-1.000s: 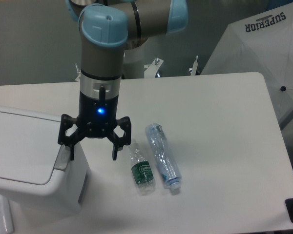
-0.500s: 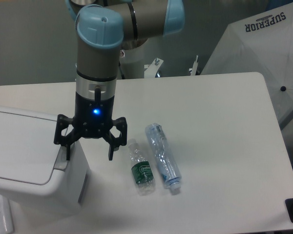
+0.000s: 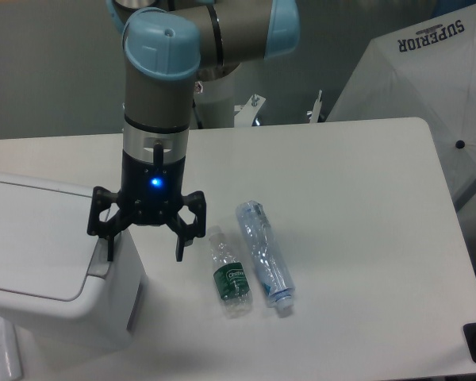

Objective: Open the trash can
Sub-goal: 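Press the gripper finger against the trash can lid's push button, then hold the gripper at the lid while the lid pops open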

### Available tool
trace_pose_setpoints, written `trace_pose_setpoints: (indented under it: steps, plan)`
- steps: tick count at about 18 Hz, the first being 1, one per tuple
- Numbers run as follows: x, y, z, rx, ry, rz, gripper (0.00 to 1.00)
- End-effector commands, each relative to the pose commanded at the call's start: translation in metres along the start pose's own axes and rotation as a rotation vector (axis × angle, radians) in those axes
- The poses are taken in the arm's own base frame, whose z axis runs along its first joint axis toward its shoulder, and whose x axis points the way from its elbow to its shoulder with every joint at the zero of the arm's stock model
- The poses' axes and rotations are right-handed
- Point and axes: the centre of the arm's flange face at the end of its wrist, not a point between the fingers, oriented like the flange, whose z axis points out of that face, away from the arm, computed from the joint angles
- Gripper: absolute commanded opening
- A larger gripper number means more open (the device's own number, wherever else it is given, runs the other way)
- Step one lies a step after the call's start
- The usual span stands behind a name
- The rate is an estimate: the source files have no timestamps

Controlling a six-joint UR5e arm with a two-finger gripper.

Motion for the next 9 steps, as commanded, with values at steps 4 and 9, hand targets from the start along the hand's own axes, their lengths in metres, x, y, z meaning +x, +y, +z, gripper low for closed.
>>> trace_pose_setpoints:
  steps: [4,9]
  plan:
    - [0.0005,0.0007,0.0018,-0.003,0.001,-0.001,1.0]
    - [-0.0005,0.0029,0.0054,-0.012,0.001,-0.005,1.0]
